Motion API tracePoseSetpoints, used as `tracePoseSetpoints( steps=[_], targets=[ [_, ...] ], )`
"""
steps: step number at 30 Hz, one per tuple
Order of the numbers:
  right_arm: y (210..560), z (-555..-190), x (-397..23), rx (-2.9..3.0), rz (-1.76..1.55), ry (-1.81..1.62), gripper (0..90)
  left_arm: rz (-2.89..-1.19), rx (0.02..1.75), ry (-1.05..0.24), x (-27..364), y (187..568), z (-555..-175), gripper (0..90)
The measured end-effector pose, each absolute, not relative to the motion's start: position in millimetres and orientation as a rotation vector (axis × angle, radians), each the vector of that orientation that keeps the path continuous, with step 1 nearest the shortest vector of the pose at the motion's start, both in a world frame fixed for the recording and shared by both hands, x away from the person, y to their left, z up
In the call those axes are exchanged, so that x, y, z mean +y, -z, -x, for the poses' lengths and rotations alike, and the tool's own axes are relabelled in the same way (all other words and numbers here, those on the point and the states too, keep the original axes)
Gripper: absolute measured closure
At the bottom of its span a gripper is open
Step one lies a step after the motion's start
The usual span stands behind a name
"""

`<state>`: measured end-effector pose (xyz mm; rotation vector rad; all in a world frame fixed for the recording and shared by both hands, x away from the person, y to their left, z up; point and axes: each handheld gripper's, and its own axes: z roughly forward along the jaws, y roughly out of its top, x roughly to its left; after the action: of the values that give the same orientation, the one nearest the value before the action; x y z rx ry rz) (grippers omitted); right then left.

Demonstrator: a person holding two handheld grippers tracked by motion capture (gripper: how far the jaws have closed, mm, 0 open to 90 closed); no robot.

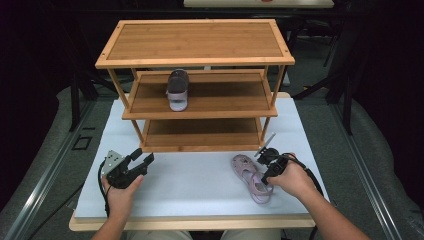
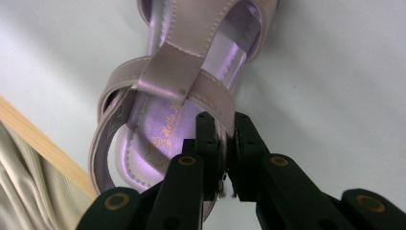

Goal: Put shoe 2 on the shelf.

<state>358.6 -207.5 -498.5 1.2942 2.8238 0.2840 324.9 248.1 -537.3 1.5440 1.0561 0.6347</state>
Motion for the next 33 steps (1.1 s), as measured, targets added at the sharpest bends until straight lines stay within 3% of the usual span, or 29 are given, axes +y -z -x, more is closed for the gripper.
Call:
tracePoseSetpoints(
  steps=[18, 24, 29, 33],
  targets=[
    [500.6, -304.9, -236.0, 2.371, -1.192, -1.109, 83.5, -1.557, 1.054, -0.643, 245.6, 538.4, -325.4, 44.9],
    [514.6, -287.6, -223.6, 1.998, -1.016, -1.195, 83.5, -1.549, 1.069, -0.649, 250.3, 539.0, -326.8, 44.9],
    [530.0, -274.8, -217.3, 1.733, -1.141, -1.473, 83.5, -1.548, 1.074, -0.657, 252.8, 538.9, -327.3, 44.9],
    [518.7, -271.0, -214.3, 1.658, -1.143, -1.524, 83.5, -1.549, 1.069, -0.654, 252.5, 539.1, -327.4, 44.9]
  ],
)
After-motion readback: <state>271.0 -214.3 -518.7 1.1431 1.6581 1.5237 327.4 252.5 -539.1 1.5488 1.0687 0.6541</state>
